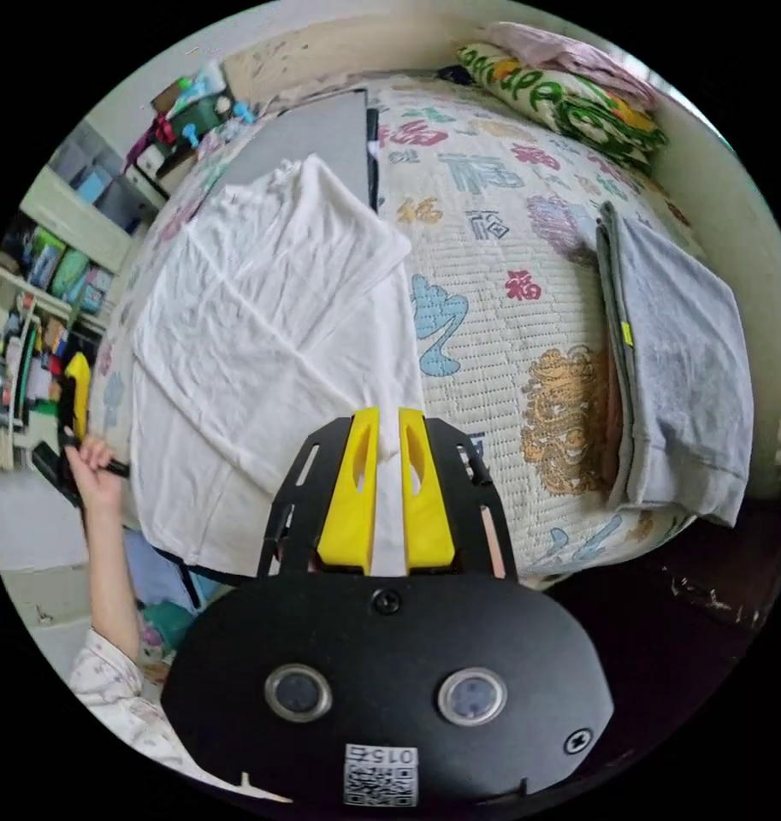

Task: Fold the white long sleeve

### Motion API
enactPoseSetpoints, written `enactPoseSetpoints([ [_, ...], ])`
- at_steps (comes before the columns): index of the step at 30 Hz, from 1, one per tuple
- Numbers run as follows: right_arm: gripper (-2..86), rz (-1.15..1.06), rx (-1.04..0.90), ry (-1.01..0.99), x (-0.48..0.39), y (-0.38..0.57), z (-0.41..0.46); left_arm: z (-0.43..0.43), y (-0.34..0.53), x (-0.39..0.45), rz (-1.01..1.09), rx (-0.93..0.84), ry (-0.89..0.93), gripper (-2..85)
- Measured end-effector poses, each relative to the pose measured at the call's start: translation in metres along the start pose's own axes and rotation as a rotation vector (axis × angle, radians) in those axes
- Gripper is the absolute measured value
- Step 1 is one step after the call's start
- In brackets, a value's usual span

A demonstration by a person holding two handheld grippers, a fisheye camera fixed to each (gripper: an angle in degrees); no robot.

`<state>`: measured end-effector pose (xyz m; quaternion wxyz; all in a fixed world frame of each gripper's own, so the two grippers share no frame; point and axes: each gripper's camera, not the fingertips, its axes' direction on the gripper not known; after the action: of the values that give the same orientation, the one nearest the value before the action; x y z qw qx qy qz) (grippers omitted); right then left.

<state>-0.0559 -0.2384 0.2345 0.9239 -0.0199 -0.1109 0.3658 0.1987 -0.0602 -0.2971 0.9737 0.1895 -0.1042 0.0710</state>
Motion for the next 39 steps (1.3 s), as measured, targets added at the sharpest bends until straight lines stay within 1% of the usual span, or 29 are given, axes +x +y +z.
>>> enactPoseSetpoints([
  [1, 3.7, 0.039, 0.042, -0.063, 0.008, 0.007, -0.021, 0.007, 0.011, 0.009, 0.036, -0.025, -0.016, 0.2],
  [2, 2.5, 0.115, 0.151, -0.216, 0.025, 0.027, -0.066, 0.021, 0.034, 0.025, 0.113, -0.074, -0.058, 0.2],
  [3, 1.3, 0.148, 0.294, -0.409, 0.039, 0.056, -0.115, 0.034, 0.057, 0.040, 0.193, -0.109, -0.107, 0.2],
  [4, 1.0, 0.154, 0.378, -0.504, 0.046, 0.075, -0.142, 0.041, 0.070, 0.046, 0.230, -0.123, -0.135, 0.2],
  [5, 0.4, 0.174, 0.522, -0.601, 0.053, 0.116, -0.191, 0.053, 0.094, 0.055, 0.285, -0.147, -0.197, 0.1],
  [6, 0.1, 0.188, 0.650, -0.599, 0.054, 0.162, -0.243, 0.059, 0.113, 0.062, 0.321, -0.146, -0.235, 0.0],
  [7, 0.0, 0.185, 0.718, -0.588, 0.052, 0.187, -0.269, 0.061, 0.121, 0.065, 0.341, -0.140, -0.243, -0.1],
  [9, -0.3, 0.129, 1.019, -0.596, 0.041, 0.292, -0.360, 0.077, 0.148, 0.069, 0.388, -0.163, -0.265, -0.3],
  [10, -0.3, 0.122, 1.083, -0.603, 0.038, 0.318, -0.379, 0.082, 0.154, 0.071, 0.405, -0.174, -0.264, -0.4],
  [12, -0.4, 0.111, 1.289, -0.604, 0.018, 0.411, -0.440, 0.102, 0.178, 0.076, 0.469, -0.228, -0.274, -0.4],
  [13, -0.4, 0.107, 1.341, -0.608, 0.013, 0.432, -0.451, 0.107, 0.183, 0.077, 0.480, -0.242, -0.281, -0.4],
  [15, -0.5, 0.093, 1.523, -0.647, -0.007, 0.507, -0.482, 0.123, 0.201, 0.074, 0.492, -0.277, -0.306, -0.4],
  [18, -0.5, 0.064, 1.612, -0.742, -0.025, 0.570, -0.507, 0.132, 0.217, 0.061, 0.473, -0.284, -0.285, -0.5],
  [21, -0.5, -0.013, 1.606, -0.868, -0.036, 0.609, -0.527, 0.132, 0.230, 0.045, 0.443, -0.258, -0.257, -0.6],
  [23, -0.5, -0.043, 1.609, -0.887, -0.044, 0.628, -0.538, 0.134, 0.238, 0.041, 0.448, -0.250, -0.252, -0.7],
  [26, -0.5, -0.083, 1.640, -0.884, -0.058, 0.660, -0.550, 0.143, 0.252, 0.040, 0.476, -0.252, -0.291, -0.8],
  [31, -0.6, -0.074, 1.681, -0.814, -0.078, 0.695, -0.555, 0.159, 0.264, 0.036, 0.515, -0.274, -0.324, -0.8],
  [39, -0.6, -0.104, 1.710, -0.735, -0.111, 0.711, -0.539, 0.157, 0.256, 0.005, 0.449, -0.223, -0.291, -0.7],
])
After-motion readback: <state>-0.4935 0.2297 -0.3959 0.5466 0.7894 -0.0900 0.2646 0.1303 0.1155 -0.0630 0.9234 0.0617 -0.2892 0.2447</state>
